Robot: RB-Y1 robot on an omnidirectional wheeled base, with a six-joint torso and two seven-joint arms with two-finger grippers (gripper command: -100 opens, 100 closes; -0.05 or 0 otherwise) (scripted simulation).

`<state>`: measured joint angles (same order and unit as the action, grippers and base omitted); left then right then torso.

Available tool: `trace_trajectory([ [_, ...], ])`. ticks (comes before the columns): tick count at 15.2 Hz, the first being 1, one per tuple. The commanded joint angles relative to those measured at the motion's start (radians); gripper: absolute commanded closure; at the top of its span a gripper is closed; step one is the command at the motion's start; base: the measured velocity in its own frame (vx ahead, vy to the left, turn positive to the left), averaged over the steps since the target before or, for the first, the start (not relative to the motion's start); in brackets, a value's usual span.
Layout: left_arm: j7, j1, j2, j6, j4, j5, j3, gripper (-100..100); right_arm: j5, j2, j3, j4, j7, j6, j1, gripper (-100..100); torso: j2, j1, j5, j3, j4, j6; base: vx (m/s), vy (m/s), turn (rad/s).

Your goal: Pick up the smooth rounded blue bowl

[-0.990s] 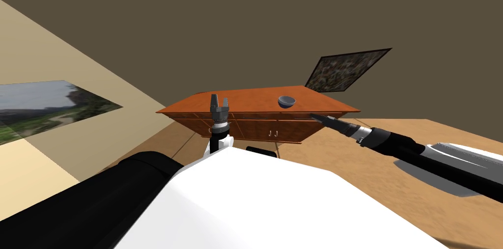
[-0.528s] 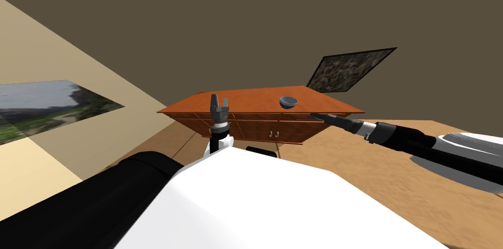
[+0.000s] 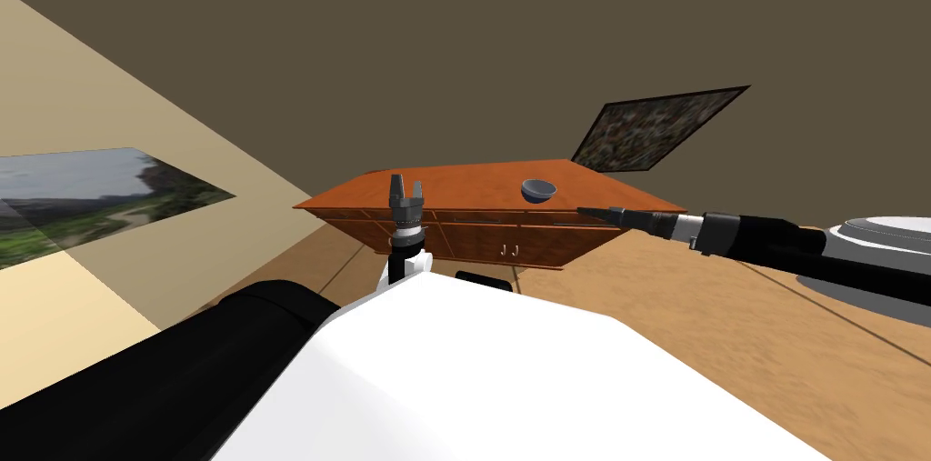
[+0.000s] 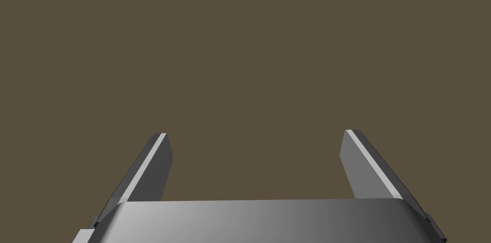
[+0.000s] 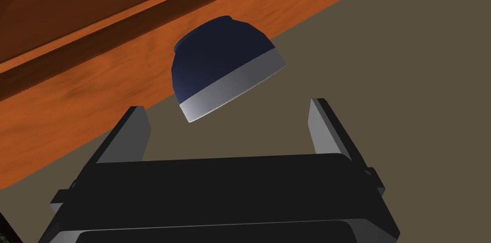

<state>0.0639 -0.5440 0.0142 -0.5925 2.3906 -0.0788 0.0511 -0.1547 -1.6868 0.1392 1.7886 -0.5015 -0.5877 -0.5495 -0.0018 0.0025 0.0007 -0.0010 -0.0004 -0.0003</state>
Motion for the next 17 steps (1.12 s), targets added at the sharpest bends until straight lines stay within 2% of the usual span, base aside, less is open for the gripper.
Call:
trace_trajectory([
  [1, 0.000, 0.000, 0.000, 0.000, 0.000, 0.000, 0.000, 0, -0.003, -0.050, 0.011, -0.015, -0.016, -0.010, -0.011, -100, 0.000, 0.000, 0.000, 0.000, 0.000, 0.000, 0.023, 0.036, 0.042],
  [3, 0.000, 0.000, 0.000, 0.000, 0.000, 0.000, 0.000, 0, -0.003, -0.096, 0.011, -0.015, -0.016, -0.010, -0.011, -100, 0.000, 0.000, 0.000, 0.000, 0.000, 0.000, 0.015, 0.021, 0.008],
  [4, 0.000, 0.000, 0.000, 0.000, 0.000, 0.000, 0.000, 0, -0.003, -0.096, 0.011, -0.015, -0.016, -0.010, -0.011, -100, 0.000, 0.000, 0.000, 0.000, 0.000, 0.000, 0.006, 0.004, -0.004],
  [5, 0.000, 0.000, 0.000, 0.000, 0.000, 0.000, 0.000, 0, -0.007, -0.133, 0.016, -0.042, -0.037, -0.025, -0.018, -100, 0.001, -0.001, 0.000, 0.000, 0.000, 0.000, 0.016, 0.017, 0.040],
  [8, 0.000, 0.000, 0.000, 0.000, 0.000, 0.000, 0.000, 0, -0.007, -0.187, 0.016, -0.042, -0.037, -0.025, -0.018, -100, 0.000, 0.000, 0.000, 0.000, 0.000, 0.000, 0.019, 0.020, 0.017],
  [9, 0.000, 0.000, 0.000, 0.000, 0.000, 0.000, 0.000, 0, -0.011, -0.222, 0.020, -0.068, -0.057, -0.039, -0.026, -100, 0.000, 0.000, 0.000, 0.000, 0.000, 0.000, 0.023, 0.026, 0.032],
  [11, 0.000, 0.000, 0.000, 0.000, 0.000, 0.000, 0.000, 0, -0.011, -0.272, 0.020, -0.068, -0.057, -0.039, -0.026, -100, 0.000, 0.001, 0.000, 0.000, 0.000, 0.000, 0.022, 0.030, 0.027],
  [12, 0.000, 0.000, 0.000, 0.000, 0.000, 0.000, 0.000, 0, -0.011, -0.276, 0.020, -0.068, -0.057, -0.039, -0.026, -100, 0.000, 0.001, 0.000, 0.000, 0.000, 0.000, 0.015, 0.016, 0.000],
  [13, 0.000, 0.000, 0.000, 0.000, 0.000, 0.000, 0.000, 0, -0.015, -0.312, 0.025, -0.092, -0.077, -0.054, -0.034, -100, 0.000, 0.000, 0.000, 0.000, 0.000, 0.000, 0.021, 0.026, 0.030],
  [16, 0.000, 0.000, 0.000, 0.000, 0.000, 0.000, 0.000, 0, -0.015, -0.363, 0.025, -0.092, -0.077, -0.054, -0.034, -100, 0.000, 0.000, 0.000, 0.000, 0.000, 0.000, 0.021, 0.022, 0.018],
  [17, 0.000, 0.000, 0.000, 0.000, 0.000, 0.000, 0.000, 0, -0.019, -0.397, 0.028, -0.116, -0.097, -0.068, -0.043, -100, 0.000, 0.000, 0.000, 0.000, 0.000, 0.000, 0.020, 0.022, 0.036],
])
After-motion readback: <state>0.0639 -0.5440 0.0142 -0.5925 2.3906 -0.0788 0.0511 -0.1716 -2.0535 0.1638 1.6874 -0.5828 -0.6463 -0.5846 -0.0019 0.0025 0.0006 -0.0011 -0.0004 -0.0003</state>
